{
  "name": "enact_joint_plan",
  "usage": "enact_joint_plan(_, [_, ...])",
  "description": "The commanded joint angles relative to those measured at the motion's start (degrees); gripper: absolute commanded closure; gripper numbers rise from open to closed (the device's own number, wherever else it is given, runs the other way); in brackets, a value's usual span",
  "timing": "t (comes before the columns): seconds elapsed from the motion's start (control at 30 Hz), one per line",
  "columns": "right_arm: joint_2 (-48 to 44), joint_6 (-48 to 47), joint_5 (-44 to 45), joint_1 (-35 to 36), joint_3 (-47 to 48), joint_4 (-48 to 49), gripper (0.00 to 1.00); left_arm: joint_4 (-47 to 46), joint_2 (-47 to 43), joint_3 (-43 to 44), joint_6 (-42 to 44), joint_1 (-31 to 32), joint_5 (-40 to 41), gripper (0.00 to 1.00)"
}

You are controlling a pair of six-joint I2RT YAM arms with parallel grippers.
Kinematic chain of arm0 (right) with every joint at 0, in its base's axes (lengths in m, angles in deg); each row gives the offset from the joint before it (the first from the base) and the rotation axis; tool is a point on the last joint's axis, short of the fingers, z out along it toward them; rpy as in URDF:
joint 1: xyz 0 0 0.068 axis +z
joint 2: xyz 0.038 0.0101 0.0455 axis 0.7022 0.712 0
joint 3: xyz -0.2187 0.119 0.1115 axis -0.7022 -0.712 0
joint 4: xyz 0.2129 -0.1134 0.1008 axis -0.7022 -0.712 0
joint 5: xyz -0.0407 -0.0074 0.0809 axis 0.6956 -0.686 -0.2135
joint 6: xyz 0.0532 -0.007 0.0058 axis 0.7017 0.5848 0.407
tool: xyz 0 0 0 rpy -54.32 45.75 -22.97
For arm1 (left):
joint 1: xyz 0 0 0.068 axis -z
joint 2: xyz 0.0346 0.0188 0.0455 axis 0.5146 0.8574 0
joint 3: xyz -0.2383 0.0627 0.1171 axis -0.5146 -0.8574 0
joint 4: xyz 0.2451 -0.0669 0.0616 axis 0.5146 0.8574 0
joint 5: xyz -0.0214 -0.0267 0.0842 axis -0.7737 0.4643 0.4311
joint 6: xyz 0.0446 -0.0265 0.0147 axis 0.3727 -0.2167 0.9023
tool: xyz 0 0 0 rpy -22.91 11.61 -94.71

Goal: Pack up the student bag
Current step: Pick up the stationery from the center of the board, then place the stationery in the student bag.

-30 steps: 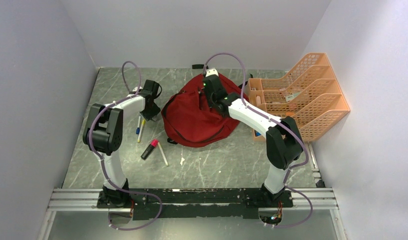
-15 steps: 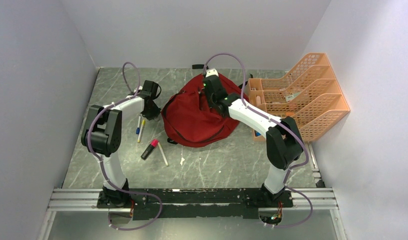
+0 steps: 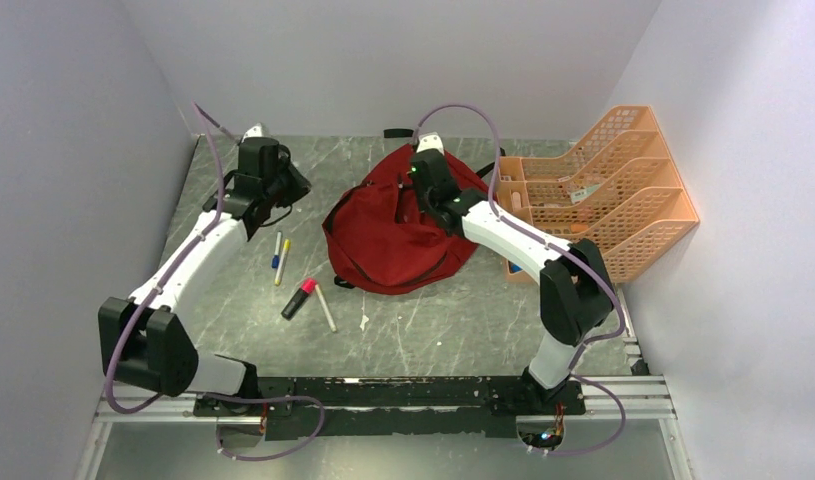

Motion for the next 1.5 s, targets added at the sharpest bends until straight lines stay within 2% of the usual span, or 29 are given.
enact_joint_plan(0.0, [-2.55, 1.04, 3.71, -0.09, -0.32, 3.38, 1.0, -13.77, -0.87, -3.32, 2.85, 2.26, -16.84, 0.95])
enact_joint_plan(0.1, [-2.52, 3.24, -0.82, -1.7, 1.68, 0.9, 1.0, -21.93, 1.66, -4.71, 1.21, 5.68, -24.84, 0.95])
enact_joint_plan(0.2, [-3.35, 5.78, -6.85, -3.78, 1.86, 0.82, 1.0, -29.84, 5.42, -4.89, -0.92, 10.91, -27.92, 0.95])
enact_joint_plan(0.33, [-4.57, 6.99, -9.1, -5.1, 0.89, 1.64, 1.0, -32.75, 11.44, -0.48, -0.98, 17.35, -29.19, 0.95])
enact_joint_plan(0.47, [-5.68, 7.33, -8.65, -5.38, -0.35, 2.18, 1.0, -31.37, 15.61, 2.53, -1.86, 21.4, -26.19, 0.95])
enact_joint_plan(0.63, [-7.76, 7.67, -7.7, -5.44, -2.43, 4.04, 1.0, -31.32, 19.19, 2.83, -4.45, 22.17, -24.37, 0.95])
enact_joint_plan(0.83, [-8.99, 8.11, -8.45, -5.44, -3.86, 5.14, 1.0, -26.16, 22.96, 7.55, -6.31, 22.18, -19.7, 0.95])
enact_joint_plan(1.13, [-9.54, 8.71, -8.76, -5.49, -4.75, 5.89, 1.0, -26.65, 29.54, 12.53, -7.9, 22.2, -22.98, 0.94])
enact_joint_plan(1.23, [-9.57, 8.63, -8.78, -5.44, -5.03, 6.02, 1.0, -24.76, 31.42, 15.21, -7.28, 22.16, -23.71, 0.8])
enact_joint_plan(1.37, [-9.34, 8.66, -9.0, -5.44, -5.4, 6.23, 1.0, -23.48, 30.82, 15.59, -6.51, 22.06, -22.7, 0.47])
enact_joint_plan(1.4, [-9.33, 8.6, -9.08, -5.44, -5.49, 6.32, 1.0, -23.33, 30.48, 15.55, -6.29, 21.99, -22.12, 0.34])
enact_joint_plan(1.47, [-9.31, 8.62, -8.97, -5.44, -5.6, 6.42, 1.0, -21.4, 29.75, 15.35, -6.05, 21.89, -21.31, 0.3])
